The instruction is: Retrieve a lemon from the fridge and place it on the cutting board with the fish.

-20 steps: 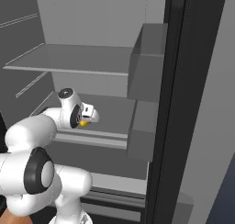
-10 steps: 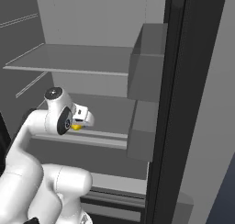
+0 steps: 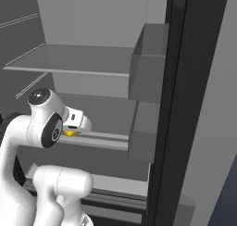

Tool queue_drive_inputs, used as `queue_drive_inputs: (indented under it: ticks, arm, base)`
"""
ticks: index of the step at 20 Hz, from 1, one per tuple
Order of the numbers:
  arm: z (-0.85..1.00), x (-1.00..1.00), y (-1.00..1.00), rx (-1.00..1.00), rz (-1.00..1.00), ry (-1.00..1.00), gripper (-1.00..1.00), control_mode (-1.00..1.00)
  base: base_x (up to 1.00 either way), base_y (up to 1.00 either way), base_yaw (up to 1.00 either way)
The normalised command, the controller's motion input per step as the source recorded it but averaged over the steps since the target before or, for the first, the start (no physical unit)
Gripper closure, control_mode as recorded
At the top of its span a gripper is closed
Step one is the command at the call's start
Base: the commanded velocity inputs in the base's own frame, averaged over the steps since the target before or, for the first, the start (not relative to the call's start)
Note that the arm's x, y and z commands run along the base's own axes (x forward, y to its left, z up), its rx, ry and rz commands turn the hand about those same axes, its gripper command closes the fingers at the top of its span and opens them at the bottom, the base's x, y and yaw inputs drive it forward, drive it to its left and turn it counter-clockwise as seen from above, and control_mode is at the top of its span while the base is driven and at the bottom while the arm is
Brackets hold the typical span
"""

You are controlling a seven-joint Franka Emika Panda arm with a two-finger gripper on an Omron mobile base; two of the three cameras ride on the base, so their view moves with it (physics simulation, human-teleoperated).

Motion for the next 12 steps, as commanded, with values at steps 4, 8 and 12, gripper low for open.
queue_drive_inputs:
  ticks: [4, 8, 12]
  arm:
    - [0.47, -0.42, 0.01, 0.05, -0.01, 0.08, 1.0, -1.0]
    - [0.41, -0.34, 0.09, 0.0, -0.06, 0.19, 1.0, -1.0]
    - [0.0, -0.42, 0.04, 0.03, -0.06, 0.03, 1.0, -1.0]
  base:
    - [0.0, 0.0, 0.0]
    - [0.0, 0.0, 0.0]
    - [0.0, 0.0, 0.0]
